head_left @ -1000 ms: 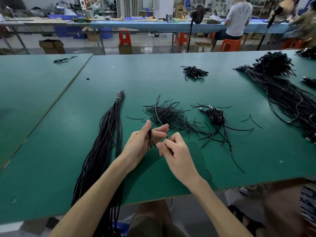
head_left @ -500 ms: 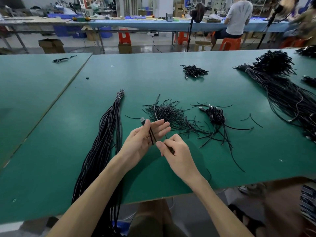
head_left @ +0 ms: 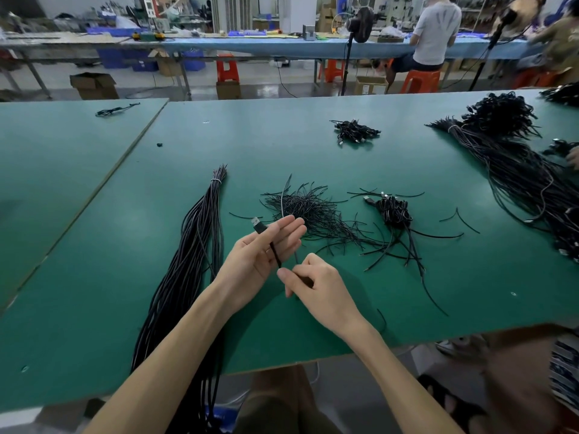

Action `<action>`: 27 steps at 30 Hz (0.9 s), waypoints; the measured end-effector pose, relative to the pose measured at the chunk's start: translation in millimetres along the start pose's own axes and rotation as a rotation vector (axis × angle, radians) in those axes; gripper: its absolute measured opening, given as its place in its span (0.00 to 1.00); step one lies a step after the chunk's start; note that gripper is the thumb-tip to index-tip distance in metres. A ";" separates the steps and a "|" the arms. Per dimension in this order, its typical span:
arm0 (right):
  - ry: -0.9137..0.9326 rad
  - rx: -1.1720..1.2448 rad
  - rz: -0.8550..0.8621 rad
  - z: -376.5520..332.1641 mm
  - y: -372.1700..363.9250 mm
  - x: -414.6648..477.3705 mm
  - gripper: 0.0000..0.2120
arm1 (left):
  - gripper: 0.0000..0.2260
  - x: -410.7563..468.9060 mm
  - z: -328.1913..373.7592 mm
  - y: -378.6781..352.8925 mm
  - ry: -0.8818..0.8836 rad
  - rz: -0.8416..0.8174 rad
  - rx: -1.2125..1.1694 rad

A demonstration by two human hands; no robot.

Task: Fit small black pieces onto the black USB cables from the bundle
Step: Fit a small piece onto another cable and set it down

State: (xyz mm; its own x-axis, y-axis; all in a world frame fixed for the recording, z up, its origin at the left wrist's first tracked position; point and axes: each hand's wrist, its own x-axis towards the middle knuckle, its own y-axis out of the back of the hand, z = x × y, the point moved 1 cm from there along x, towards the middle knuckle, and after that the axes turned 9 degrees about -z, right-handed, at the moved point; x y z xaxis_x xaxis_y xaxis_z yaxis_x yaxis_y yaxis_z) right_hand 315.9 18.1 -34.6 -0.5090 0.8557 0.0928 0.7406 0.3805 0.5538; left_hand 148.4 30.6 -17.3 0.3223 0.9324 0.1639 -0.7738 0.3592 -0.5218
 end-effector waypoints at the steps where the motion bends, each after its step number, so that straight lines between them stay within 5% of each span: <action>1: -0.003 0.010 0.005 0.0 0.4 0.2 0.21 | 0.18 0.5 0.5 -0.8 0.008 -0.009 -0.015; 8: -0.003 0.035 0.003 -0.3 0.7 -0.5 0.21 | 0.28 -1.9 -1.9 -9.8 0.045 0.009 0.026; 18: 0.004 0.047 -0.024 -0.8 2.1 -0.8 0.18 | 0.22 -4.9 0.3 -10.4 0.013 0.055 0.327; 27: -0.006 0.133 -0.074 -4.2 2.6 -1.0 0.17 | 0.22 -0.3 -1.6 -1.4 -0.079 0.093 0.216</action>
State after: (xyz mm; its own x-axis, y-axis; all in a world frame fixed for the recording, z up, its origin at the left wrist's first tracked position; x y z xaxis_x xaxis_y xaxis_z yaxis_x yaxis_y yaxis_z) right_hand 316.5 16.7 -29.7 -0.5622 0.8255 0.0502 0.7529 0.4857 0.4441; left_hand 150.2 29.8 -18.0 0.2071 0.9590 0.1933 -0.8993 0.2644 -0.3483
